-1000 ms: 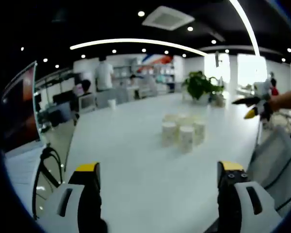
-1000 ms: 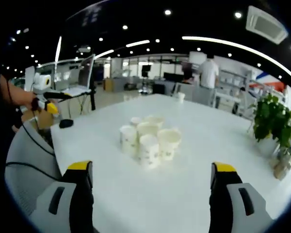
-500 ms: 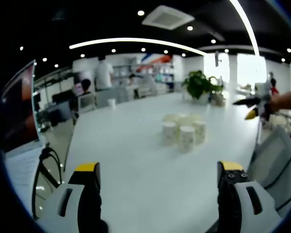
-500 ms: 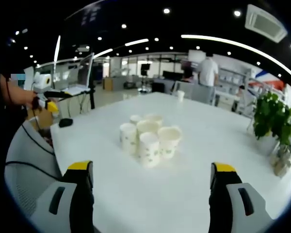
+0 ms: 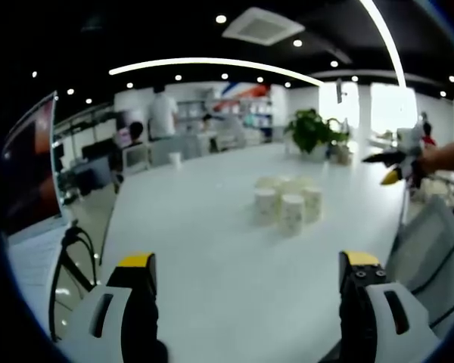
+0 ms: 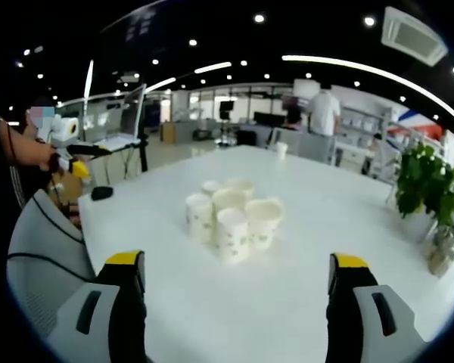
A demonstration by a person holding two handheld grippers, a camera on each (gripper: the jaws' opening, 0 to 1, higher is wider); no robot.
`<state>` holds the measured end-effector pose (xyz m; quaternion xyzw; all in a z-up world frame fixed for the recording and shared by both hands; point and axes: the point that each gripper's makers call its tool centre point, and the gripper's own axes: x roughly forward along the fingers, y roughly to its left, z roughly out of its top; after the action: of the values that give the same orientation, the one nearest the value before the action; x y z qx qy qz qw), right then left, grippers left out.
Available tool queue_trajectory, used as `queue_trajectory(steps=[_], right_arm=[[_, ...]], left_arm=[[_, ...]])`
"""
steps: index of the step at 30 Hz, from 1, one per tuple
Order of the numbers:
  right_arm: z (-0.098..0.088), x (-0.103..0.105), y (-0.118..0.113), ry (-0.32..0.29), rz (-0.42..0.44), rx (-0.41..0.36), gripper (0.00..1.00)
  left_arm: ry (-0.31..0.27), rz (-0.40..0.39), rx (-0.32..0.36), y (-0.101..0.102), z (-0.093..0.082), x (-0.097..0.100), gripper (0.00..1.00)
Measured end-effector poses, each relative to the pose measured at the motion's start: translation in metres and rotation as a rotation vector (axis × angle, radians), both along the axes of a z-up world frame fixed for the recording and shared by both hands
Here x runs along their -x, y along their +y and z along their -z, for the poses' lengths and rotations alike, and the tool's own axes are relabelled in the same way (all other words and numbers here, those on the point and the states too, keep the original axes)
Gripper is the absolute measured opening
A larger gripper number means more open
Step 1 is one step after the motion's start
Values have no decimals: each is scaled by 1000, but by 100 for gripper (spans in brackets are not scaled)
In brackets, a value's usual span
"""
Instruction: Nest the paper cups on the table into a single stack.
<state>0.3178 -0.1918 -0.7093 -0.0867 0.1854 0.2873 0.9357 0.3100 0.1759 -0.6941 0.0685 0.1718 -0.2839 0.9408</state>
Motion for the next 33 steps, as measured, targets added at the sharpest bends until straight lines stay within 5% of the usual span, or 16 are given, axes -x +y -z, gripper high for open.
queue_trajectory(steps=[26, 33], right_arm=[[8, -26, 16, -36, 25, -97, 98], [19, -39, 26, -36, 15, -72, 95]], left_arm=[[-1, 15, 12, -13, 0, 4, 100], [3, 9, 13, -12, 1, 6, 100]])
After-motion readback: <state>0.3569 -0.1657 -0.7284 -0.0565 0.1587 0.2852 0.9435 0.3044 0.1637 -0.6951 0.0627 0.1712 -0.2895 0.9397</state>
